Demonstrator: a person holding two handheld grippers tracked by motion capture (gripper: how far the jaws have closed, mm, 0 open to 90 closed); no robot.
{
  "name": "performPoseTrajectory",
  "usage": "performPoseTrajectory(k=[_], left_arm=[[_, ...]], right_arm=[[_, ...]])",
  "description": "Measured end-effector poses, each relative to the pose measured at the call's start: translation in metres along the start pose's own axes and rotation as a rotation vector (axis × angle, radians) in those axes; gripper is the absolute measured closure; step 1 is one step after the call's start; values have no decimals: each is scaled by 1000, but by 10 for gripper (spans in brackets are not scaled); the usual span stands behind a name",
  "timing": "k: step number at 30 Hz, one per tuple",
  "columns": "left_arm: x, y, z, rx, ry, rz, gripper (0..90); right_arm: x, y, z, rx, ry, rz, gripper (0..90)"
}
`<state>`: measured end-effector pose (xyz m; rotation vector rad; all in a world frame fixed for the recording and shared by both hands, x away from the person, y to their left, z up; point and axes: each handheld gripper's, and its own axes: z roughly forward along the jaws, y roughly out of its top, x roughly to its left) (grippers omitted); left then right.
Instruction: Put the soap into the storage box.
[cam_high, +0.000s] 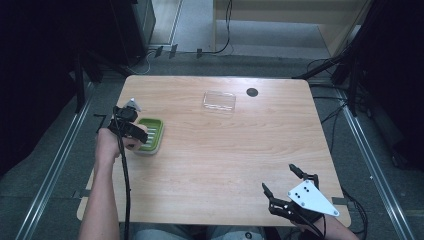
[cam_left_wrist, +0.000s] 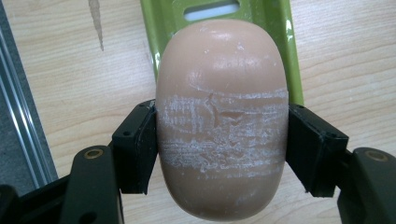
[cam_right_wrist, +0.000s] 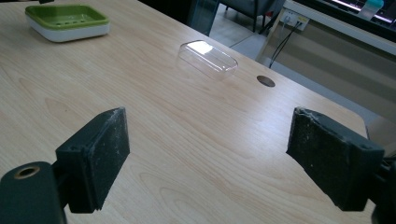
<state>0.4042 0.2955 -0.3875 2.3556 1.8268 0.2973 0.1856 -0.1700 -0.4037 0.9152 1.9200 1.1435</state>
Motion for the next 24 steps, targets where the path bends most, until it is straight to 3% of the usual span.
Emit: performPoseTrajectory(k=[21, 24], left_arm=[[-8, 19, 22, 21, 35, -18, 339], [-9, 21, 26, 21, 25, -19, 338]], right_arm=[[-1, -1, 0, -6, -4, 4, 133], [0, -1, -1, -6, -2, 1, 133]])
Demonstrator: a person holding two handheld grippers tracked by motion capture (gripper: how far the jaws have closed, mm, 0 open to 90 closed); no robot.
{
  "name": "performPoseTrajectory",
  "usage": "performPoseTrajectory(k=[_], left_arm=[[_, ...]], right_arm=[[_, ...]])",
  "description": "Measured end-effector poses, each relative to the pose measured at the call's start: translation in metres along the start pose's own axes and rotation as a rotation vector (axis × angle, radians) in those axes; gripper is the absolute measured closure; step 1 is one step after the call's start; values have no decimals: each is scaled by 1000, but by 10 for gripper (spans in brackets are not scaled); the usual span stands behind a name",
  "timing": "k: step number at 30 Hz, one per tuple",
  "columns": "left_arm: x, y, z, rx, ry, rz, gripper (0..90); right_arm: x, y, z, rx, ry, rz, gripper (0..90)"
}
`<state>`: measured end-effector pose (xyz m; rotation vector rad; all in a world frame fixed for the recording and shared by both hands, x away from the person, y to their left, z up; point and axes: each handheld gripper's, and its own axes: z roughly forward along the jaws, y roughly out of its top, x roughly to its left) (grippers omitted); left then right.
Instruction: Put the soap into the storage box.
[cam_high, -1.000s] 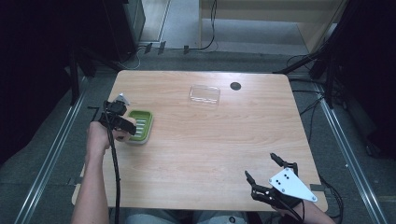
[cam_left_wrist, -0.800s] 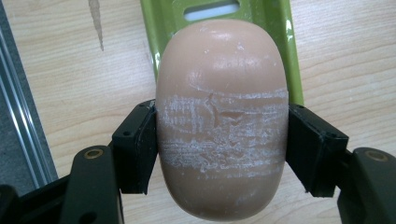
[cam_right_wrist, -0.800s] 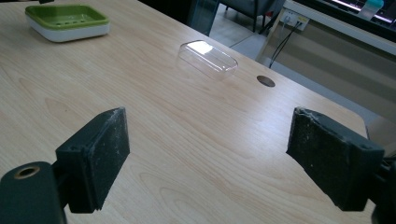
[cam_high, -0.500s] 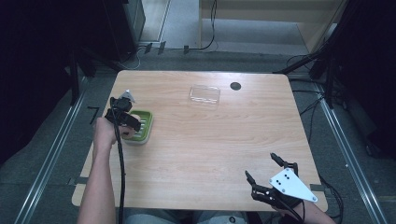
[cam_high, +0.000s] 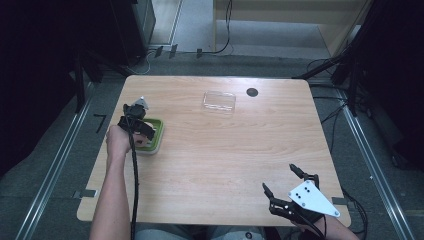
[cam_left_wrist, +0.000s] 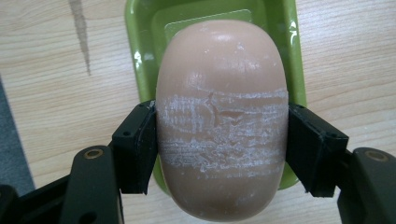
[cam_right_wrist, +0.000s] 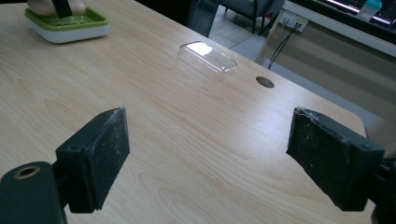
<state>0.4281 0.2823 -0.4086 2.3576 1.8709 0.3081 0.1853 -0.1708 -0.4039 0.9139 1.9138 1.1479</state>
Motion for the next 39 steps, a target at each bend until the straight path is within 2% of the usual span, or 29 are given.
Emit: performPoseTrajectory(k=[16, 19, 24, 29, 30, 39], left_arm=[[-3, 8, 19, -3, 1, -21, 338], [-4, 9, 21, 5, 12, -24, 338], [-2, 8, 26, -2, -6, -49, 338], [-1, 8, 26, -3, -10, -52, 337], [0, 8, 26, -3, -21, -60, 337], [1, 8, 26, 15, -30, -57, 333]], right_arm=[[0, 0, 0, 0, 2, 3, 133], [0, 0, 0, 1, 1, 0, 133], [-1, 0, 0, 2, 2, 3, 133], [-1, 0, 0, 2, 2, 3, 133], [0, 0, 0, 2, 2, 2, 133], [-1, -1, 0, 3, 0, 3, 133]])
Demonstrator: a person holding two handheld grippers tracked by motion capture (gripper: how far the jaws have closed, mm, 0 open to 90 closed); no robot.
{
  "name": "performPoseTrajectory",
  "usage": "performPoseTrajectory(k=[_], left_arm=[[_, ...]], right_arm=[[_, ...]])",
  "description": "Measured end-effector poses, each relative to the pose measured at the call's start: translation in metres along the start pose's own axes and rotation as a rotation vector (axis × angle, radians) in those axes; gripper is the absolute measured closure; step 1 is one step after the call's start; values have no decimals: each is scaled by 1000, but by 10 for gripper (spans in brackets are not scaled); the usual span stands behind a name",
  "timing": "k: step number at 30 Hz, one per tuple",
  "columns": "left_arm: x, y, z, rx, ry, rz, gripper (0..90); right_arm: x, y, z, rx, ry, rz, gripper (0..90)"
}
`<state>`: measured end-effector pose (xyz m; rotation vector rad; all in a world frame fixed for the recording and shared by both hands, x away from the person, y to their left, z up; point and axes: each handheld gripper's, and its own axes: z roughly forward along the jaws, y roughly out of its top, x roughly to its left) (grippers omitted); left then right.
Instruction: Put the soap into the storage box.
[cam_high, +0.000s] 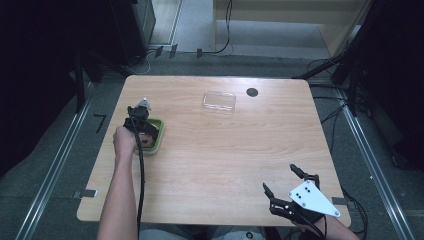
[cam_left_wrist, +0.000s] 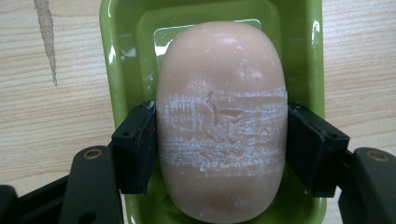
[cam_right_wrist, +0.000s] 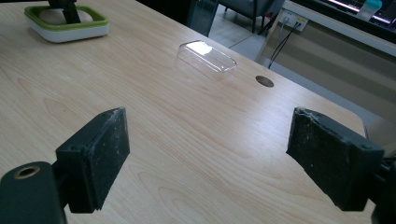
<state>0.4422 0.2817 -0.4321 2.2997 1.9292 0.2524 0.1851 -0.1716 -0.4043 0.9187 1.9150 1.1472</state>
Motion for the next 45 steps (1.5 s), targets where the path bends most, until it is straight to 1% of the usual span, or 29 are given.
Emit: performPoseTrajectory(k=[10, 15, 17, 19, 20, 21, 22, 24, 26, 28, 29, 31, 32, 33, 34, 36, 38, 39, 41, 43, 45], left_arm=[[-1, -1, -1, -16, 7, -13, 320], [-2, 0, -5, -28, 8, -15, 300], [0, 0, -5, -25, -2, -22, 299], [-1, 0, -7, -28, 7, -19, 289], [-2, 0, -10, -25, 9, -13, 272], [-2, 0, -12, -27, 17, -14, 232], [-3, 0, -13, -21, 22, -12, 164], [-3, -1, -16, -14, 15, -10, 152], [-2, -3, -18, -13, 15, -21, 140], [-2, -4, -22, -6, 18, -14, 133], [-3, -5, -25, -10, 25, -12, 123], [-4, -7, -31, -15, 15, -6, 105], [-4, -7, -31, -15, 15, -6, 102], [-6, -9, -34, -9, 15, 8, 89], [-6, -12, -38, -17, 15, 7, 84], [-6, -17, -42, 4, 12, 24, 78], [-6, -23, -44, 22, 24, 31, 61], [-6, -23, -44, 22, 24, 31, 60], [-4, -31, -50, 27, 34, 35, 51], [-4, -34, -52, 23, 35, 35, 49], [-5, -41, -59, 21, 34, 50, 40]], right_arm=[[0, 0, 0, -5, -2, 1, 133], [0, 0, 0, -3, -2, 2, 133], [-1, 0, 0, -4, -4, 1, 133], [-1, 0, -1, -2, -4, 2, 133], [-1, 0, -1, -2, -4, 1, 133], [-1, 0, -1, -2, -4, 0, 133], [-1, 0, -1, -3, -5, 0, 133], [-1, -1, -2, -6, -9, 4, 133], [-1, -1, -2, -6, -8, 3, 133], [-1, -1, -3, -7, -13, 3, 133], [-1, -1, -3, -7, -15, 4, 133], [-1, -1, -4, -8, -17, 7, 133], [-1, -1, -4, -8, -17, 7, 133], [-1, -1, -5, -8, -19, 4, 133], [-1, -1, -5, -9, -20, 3, 133], [-1, -1, -5, -9, -19, 2, 133], [-1, -1, -6, -9, -20, 3, 133], [-1, -1, -6, -9, -22, 4, 133], [-1, -1, -6, -8, -20, 4, 133], [-1, -1, -6, -8, -20, 4, 133], [-1, -1, -6, -8, -20, 4, 133]])
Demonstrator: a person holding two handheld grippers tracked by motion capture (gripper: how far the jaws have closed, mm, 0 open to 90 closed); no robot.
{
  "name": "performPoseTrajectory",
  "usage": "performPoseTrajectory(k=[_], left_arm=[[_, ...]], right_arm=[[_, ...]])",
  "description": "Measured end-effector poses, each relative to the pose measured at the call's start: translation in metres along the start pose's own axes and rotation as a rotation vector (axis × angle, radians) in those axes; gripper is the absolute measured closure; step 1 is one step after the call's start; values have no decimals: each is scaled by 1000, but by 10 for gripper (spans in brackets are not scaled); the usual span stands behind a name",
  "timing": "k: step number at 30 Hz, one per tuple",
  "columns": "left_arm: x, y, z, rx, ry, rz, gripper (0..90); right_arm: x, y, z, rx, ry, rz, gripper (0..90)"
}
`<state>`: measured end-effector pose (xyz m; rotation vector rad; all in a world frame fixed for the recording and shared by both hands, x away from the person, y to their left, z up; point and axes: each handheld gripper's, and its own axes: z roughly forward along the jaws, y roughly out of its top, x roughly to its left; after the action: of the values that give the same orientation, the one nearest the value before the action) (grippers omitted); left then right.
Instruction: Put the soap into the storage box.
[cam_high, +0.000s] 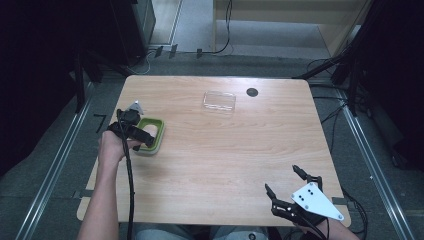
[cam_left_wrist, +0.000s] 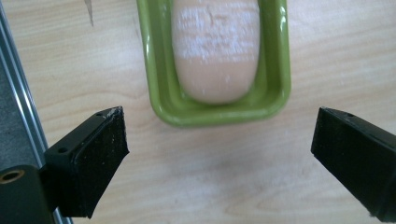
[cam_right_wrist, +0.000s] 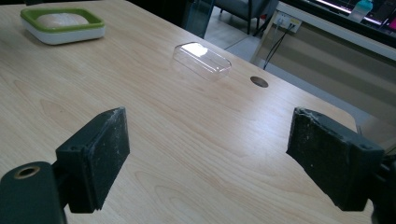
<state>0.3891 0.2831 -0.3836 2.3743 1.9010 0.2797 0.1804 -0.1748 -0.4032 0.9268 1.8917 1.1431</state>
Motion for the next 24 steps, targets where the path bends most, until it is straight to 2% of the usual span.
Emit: performPoseTrajectory(k=[4, 8, 11, 12, 16, 17, 19, 24], left_arm=[[-3, -10, -7, -12, -5, 17, 32], [-6, -18, -10, -3, 1, 39, 30], [-6, -23, -9, -4, -7, 40, 29], [-7, -27, -9, 10, -4, 47, 27], [-10, -35, -9, 8, -9, 61, 22], [-11, -41, -9, 7, -5, 70, 22], [-12, -44, -9, -2, -10, 67, 21], [-18, -60, -4, 19, -16, 96, 18]], right_arm=[[0, 0, 0, -1, 2, -4, 133], [1, 0, 0, -1, 1, -3, 133], [0, 0, 0, -1, 1, -3, 133], [0, 0, 0, 0, 2, -3, 133], [0, 0, 0, -1, 3, -4, 133], [0, 0, 0, 1, 1, 0, 133], [0, 0, 0, 0, 2, -1, 133], [1, 0, 0, -1, 3, -3, 133]])
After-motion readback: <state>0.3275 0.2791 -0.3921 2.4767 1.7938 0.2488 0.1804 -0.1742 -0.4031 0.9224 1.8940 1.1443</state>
